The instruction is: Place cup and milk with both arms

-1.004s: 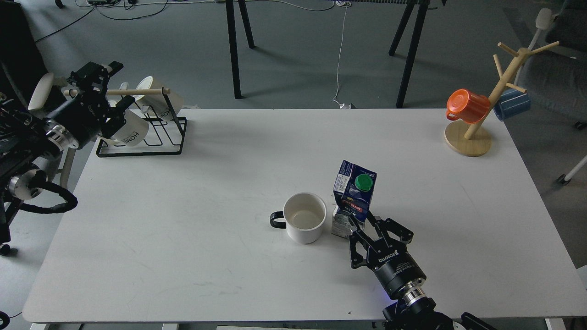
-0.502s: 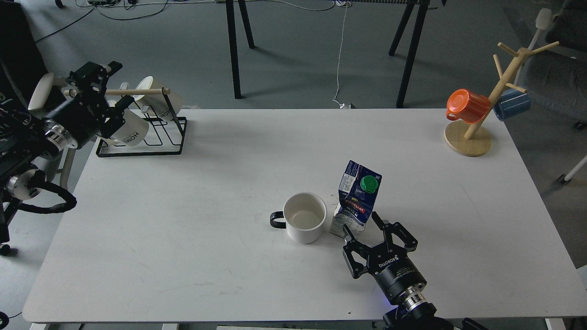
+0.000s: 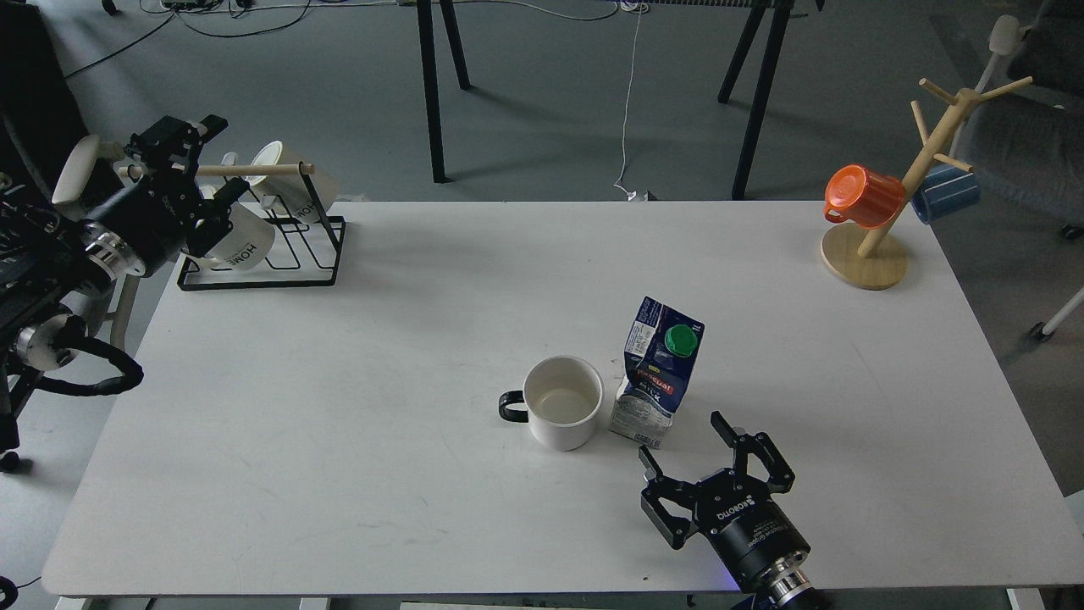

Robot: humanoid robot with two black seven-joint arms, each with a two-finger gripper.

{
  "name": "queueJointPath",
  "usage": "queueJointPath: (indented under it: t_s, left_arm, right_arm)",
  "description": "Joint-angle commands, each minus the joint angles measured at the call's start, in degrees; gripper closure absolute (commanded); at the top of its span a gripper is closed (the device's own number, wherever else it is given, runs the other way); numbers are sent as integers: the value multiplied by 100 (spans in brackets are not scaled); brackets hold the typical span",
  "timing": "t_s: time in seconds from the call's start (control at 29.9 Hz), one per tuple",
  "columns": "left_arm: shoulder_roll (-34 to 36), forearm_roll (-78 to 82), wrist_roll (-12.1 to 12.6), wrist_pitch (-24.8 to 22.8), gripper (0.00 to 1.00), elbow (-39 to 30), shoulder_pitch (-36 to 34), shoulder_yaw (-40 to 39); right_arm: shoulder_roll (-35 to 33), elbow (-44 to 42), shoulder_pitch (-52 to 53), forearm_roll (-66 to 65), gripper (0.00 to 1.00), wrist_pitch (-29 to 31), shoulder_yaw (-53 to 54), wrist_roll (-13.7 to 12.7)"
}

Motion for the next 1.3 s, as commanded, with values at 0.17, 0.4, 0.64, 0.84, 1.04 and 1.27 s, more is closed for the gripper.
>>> queueJointPath:
  t_s: [0.17,0.4,0.64,0.84,1.04,1.27]
  left_arm:
    - [0,0,0,0,11,0,2,-1]
    - [0,-9,0,0,11,0,45,-10]
    - [9,-44,0,0,11,0,98,-36]
    - [44,-70,0,0,8,0,230,-72]
    - [114,-79,0,0,8,-26,230,-159]
    - [334,-79,0,0,8,-79,142,-572]
  right_arm:
    - [-1306,766,-849,23,2,0,97,3]
    - [-2809,635,-1193,443,2,0,912,249]
    - [-3584,-24,-256,1157,2,0,2048,241]
    - [-3734,-718,1476,1104,2,0,1820,206]
    - [-3340,-1430,3094,1086,2,0,810,214]
    - [-2882,-1589,3237,1077,2,0,624,232]
